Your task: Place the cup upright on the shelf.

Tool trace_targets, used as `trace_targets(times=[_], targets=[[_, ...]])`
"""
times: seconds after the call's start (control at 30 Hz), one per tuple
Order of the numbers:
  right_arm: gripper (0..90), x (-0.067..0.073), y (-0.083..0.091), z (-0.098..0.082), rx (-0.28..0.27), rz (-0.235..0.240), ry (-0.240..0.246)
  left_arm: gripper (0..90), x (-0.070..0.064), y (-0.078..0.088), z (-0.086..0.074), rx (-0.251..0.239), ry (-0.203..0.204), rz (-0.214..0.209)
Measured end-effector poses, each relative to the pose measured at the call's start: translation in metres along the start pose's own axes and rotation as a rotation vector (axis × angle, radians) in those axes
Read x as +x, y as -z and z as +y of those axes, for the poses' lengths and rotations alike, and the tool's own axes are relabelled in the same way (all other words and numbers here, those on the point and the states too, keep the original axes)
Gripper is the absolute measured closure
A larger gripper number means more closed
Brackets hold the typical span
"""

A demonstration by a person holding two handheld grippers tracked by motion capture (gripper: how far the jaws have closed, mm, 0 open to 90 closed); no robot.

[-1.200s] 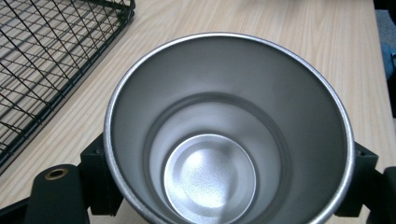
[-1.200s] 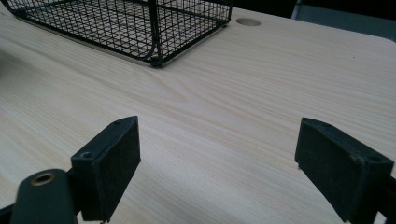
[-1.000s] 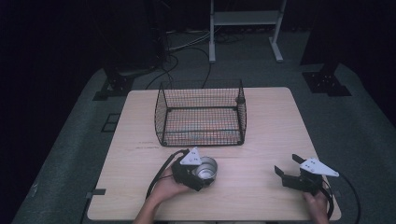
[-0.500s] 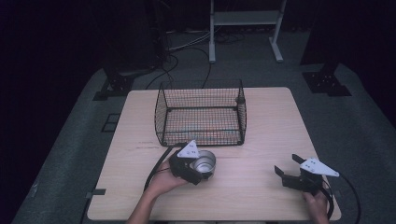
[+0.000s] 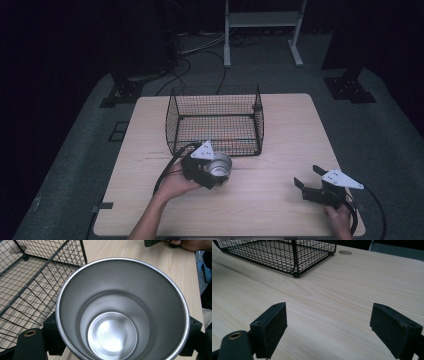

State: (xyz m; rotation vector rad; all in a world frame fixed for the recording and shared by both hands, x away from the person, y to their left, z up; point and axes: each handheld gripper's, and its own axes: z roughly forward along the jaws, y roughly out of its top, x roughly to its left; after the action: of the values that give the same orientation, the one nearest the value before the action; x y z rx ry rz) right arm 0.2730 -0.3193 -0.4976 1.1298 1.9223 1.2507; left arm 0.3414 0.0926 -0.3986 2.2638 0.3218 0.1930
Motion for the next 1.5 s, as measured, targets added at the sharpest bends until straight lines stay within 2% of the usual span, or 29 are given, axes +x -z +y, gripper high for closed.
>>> trace_targets(times=[0.37, 0.8, 0.93, 1.13, 1.5], targets=[[13.5, 0.0, 0.0, 0.0, -0.002, 0.004, -0.005, 17.9, 0.015, 0.011, 0.016, 0.034, -0.019, 0.005], [13.5, -0.001, 0.0, 0.0, -0.006, 0.012, -0.01, 17.9, 0.031, 0.023, 0.031, 0.024, -0.002, 0.021], [13.5, -0.002, 0.0, 0.0, -0.008, 0.013, -0.012, 17.8, 0.035, 0.027, 0.038, 0.035, -0.02, 0.027], [13.5, -0.002, 0.0, 0.0, -0.01, 0.013, -0.018, 17.9, 0.042, 0.031, 0.048, 0.03, -0.017, 0.031], [13.5, -0.002, 0.0, 0.0, -0.013, 0.017, -0.016, 17.9, 0.063, 0.033, 0.067, 0.041, -0.011, 0.031]])
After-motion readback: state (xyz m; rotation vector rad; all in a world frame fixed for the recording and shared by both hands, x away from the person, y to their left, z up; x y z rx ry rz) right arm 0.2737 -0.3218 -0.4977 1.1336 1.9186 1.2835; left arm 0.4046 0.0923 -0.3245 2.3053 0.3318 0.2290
